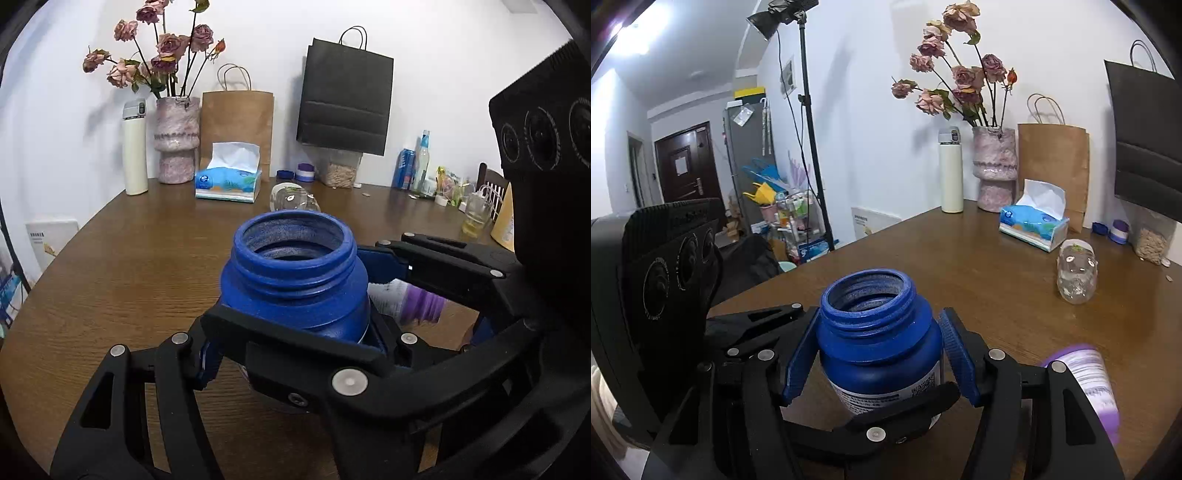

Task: Flip cup upright
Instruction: 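Open the left tool and pull it away from the bottle, then lower the bottle cap-up onto the table with the right tool and open it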

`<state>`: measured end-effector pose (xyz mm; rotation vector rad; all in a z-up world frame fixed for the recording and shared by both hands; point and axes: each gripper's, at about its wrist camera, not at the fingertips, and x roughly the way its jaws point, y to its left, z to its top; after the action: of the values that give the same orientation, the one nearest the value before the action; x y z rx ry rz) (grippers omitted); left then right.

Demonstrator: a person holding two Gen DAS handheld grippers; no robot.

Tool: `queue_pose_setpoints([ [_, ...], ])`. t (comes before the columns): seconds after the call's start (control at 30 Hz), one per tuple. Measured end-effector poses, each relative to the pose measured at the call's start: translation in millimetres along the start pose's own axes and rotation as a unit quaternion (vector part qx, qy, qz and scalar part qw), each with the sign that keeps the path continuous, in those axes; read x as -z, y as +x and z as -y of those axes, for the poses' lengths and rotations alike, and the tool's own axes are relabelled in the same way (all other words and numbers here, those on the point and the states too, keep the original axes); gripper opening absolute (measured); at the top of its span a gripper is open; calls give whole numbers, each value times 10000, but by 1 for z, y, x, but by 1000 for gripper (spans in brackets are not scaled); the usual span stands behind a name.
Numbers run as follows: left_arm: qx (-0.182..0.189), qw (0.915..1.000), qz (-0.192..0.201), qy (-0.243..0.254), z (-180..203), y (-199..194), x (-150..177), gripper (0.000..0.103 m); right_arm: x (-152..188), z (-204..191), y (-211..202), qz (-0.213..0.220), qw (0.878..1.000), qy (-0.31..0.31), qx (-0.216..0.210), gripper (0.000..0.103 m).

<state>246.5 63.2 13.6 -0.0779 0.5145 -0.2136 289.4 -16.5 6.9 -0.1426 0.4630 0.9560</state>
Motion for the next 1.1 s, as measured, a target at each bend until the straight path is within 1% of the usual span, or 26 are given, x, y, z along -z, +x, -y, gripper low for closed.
queue_pose_setpoints([
  [0.1, 89, 9999, -114, 5, 6, 2, 7, 60, 5, 3, -1, -170, 9999, 12, -22, 68],
  [0.23, 113, 9995, -198, 238, 21, -1, 13, 60, 15, 3, -13, -306, 9995, 69, -59, 67],
  [0.33, 237, 9992, -148, 294, 32, -5, 15, 60, 17, 7, -23, -396, 9989, 241, -112, 68],
  [0.4, 252, 9989, -78, 395, 39, -8, 17, 66, 19, 13, -30, -478, 9979, 401, -156, 68],
  [0.43, 252, 9987, -61, 444, 42, -10, 18, 73, 22, 14, -34, -515, 9977, 413, -130, 68],
  [0.47, 339, 9983, -71, 479, 45, -12, 19, 78, 23, 15, -38, -541, 9978, 368, -56, 68],
  [0.53, 550, 9975, -185, 414, 47, -15, 22, 82, 29, 15, -47, -579, 9978, 214, 254, 68],
  [0.6, 695, 9967, -225, 365, 52, -18, 25, 82, 34, 18, -56, -590, 9972, 179, 421, 68],
  [0.63, 703, 9965, -247, 377, 56, -19, 28, 81, 38, 18, -61, -577, 9968, 101, 543, 68],
  [0.7, 708, 9954, -348, 552, 68, -17, 32, 71, 44, 18, -67, -583, 9950, -74, 805, 68],
  [0.73, 745, 9938, -465, 679, 75, -14, 34, 60, 46, 19, -69, -601, 9945, -133, 852, 68],
  [0.77, 756, 9926, -561, 761, 82, -11, 36, 52, 49, 20, -71, -615, 9939, -183, 900, 68],
  [0.8, 767, 9910, -680, 863, 90, -7, 38, 50, 53, 21, -74, -638, 9929, -207, 985, 68],
  [0.87, 750, 9901, -739, 930, 99, -1, 40, 49, 57, 24, -80, -655, 9918, -202, 1078, 68],
  [1.0, 855, 9885, -908, 859, 110, 12, 39, 47, 62, 35, -95, -603, 9898, -17, 1294, 68],
  [1.1, 746, 9868, -1165, 845, 113, 26, 41, 46, 64, 43, -100, -586, 9904, 138, 1246, 68],
])
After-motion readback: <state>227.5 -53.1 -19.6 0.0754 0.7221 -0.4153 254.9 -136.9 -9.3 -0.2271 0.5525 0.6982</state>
